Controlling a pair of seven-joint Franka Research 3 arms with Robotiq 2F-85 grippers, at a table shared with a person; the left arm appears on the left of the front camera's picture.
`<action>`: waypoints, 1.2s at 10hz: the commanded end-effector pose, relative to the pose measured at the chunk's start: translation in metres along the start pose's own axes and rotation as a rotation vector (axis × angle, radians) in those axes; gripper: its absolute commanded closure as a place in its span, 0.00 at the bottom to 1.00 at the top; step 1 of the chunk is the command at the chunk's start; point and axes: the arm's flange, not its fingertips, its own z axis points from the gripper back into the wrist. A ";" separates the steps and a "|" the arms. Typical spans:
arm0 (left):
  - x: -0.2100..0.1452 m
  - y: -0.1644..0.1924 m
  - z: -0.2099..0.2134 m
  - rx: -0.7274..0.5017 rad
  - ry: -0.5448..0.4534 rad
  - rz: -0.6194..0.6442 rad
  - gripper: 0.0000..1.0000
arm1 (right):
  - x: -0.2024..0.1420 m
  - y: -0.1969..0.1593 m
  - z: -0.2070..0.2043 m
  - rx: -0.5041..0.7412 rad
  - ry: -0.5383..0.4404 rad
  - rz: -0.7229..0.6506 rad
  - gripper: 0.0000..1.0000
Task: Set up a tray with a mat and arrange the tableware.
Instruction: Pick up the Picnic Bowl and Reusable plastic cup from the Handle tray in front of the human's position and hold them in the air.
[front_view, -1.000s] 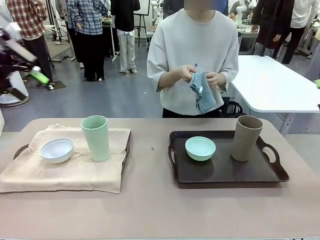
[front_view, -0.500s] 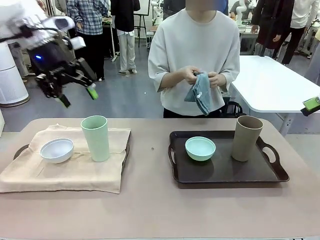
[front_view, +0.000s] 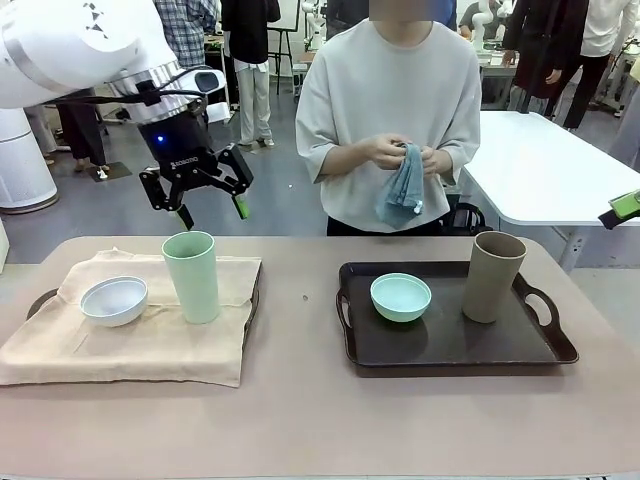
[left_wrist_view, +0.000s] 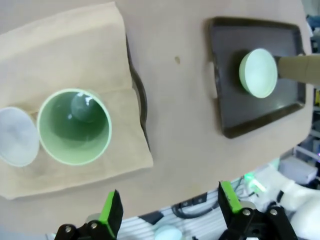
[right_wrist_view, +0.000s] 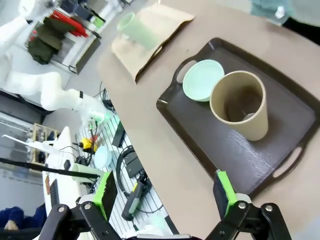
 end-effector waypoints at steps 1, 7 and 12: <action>-0.003 0.001 0.000 0.003 0.022 -0.006 0.00 | -0.001 0.001 -0.001 -0.007 0.021 0.004 0.00; 0.027 -0.056 -0.016 -0.021 0.016 -0.110 0.00 | 0.013 -0.028 -0.010 -0.143 0.007 0.373 0.00; 0.067 -0.175 -0.062 0.044 0.028 -0.256 0.00 | -0.006 -0.079 -0.032 -0.195 0.062 0.761 0.00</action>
